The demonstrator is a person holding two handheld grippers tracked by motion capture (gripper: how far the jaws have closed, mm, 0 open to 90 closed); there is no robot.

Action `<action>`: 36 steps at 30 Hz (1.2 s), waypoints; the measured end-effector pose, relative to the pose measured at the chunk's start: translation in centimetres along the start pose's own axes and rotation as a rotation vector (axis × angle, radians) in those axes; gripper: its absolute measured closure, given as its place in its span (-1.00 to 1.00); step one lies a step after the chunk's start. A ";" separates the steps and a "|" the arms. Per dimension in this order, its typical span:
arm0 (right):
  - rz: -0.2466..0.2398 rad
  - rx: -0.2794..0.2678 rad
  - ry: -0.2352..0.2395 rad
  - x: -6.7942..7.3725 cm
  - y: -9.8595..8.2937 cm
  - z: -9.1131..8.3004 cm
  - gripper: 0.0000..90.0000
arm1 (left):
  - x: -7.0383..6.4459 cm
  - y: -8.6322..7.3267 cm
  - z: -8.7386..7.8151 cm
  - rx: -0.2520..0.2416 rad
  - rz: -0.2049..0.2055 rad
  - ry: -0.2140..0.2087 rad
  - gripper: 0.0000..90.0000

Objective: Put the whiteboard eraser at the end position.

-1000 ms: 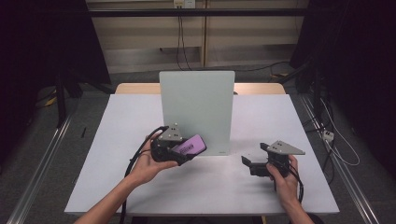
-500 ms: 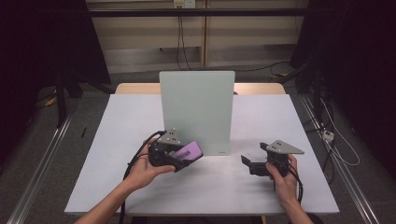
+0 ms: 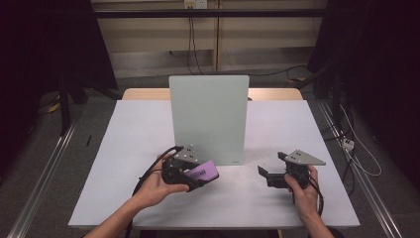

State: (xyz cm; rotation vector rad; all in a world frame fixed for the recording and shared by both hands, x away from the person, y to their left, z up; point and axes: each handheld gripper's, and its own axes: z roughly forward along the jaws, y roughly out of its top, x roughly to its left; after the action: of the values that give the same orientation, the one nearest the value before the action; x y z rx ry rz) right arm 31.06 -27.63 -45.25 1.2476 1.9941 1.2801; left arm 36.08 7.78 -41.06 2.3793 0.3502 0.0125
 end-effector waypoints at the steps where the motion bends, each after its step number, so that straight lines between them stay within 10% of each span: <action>1: 0.000 -0.003 -0.001 0.0 0.0 0.0 -0.86 | -0.2 0.0 0.1 0.006 0.009 -0.006 -0.09; 36: -0.016 0.005 0.019 0.3 0.3 0.7 -0.86 | -2.7 1.5 3.6 0.116 0.055 -0.091 -0.09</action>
State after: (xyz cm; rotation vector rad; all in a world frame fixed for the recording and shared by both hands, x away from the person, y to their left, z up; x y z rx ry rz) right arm 31.55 -26.97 -45.25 1.2230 2.0178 1.2849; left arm 34.27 3.67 -42.54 2.4943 0.2477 -0.0930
